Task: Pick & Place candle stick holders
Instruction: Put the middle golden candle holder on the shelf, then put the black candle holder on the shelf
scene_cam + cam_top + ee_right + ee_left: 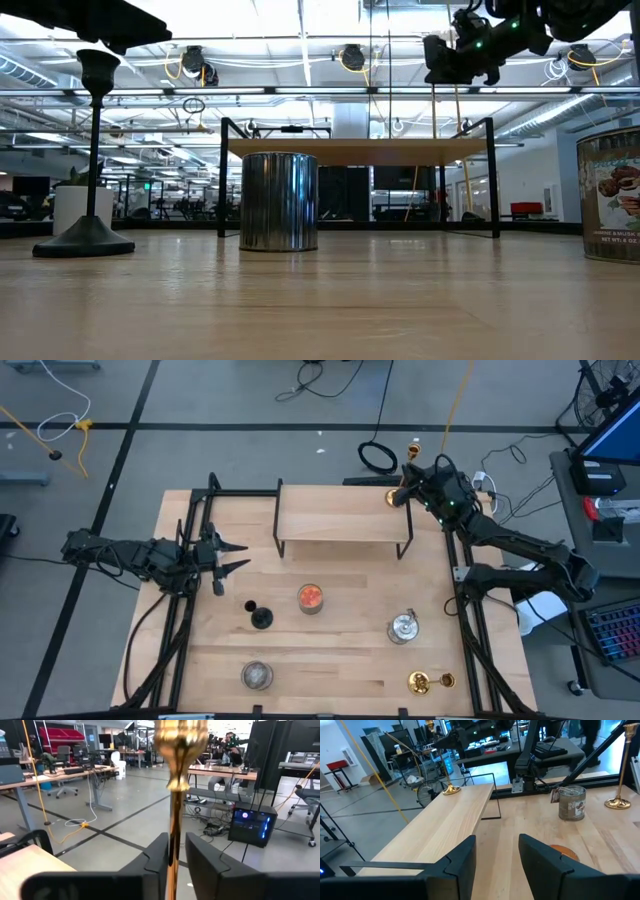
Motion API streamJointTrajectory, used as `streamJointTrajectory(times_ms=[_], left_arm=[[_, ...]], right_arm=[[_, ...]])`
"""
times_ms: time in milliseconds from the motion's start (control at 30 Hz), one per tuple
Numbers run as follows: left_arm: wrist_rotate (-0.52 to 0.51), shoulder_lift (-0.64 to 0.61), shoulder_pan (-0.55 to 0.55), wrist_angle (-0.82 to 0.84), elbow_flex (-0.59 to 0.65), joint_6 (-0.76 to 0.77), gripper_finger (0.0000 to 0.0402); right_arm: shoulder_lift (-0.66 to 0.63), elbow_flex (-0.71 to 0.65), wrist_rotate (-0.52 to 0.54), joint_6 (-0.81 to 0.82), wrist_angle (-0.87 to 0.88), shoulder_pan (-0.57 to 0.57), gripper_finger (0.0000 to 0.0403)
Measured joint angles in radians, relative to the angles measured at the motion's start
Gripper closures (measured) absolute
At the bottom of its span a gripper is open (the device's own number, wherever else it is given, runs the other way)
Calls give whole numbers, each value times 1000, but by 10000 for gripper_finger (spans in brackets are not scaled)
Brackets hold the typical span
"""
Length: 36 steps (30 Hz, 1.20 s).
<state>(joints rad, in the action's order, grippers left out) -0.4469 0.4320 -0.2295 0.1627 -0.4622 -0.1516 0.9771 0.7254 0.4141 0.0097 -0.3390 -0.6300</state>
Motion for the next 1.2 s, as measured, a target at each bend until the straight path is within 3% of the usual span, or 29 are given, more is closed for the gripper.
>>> streamJointTrajectory(times_ms=[367, 567, 933, 1200], left_arm=[[2, 0, 0, 48, 0, 26, 249], [12, 0, 0, 144, 0, 87, 249], [300, 0, 0, 252, 0, 163, 250], [343, 0, -1, 409, 0, 307, 250]], right_arm=[[0, 0, 0, 6, 1, 4, 246], [-1, 0, -3, 9, 95, 10, 210], [-3, 0, -53, 32, 215, 46, 171], [-3, 0, -50, 54, 337, 113, 153]])
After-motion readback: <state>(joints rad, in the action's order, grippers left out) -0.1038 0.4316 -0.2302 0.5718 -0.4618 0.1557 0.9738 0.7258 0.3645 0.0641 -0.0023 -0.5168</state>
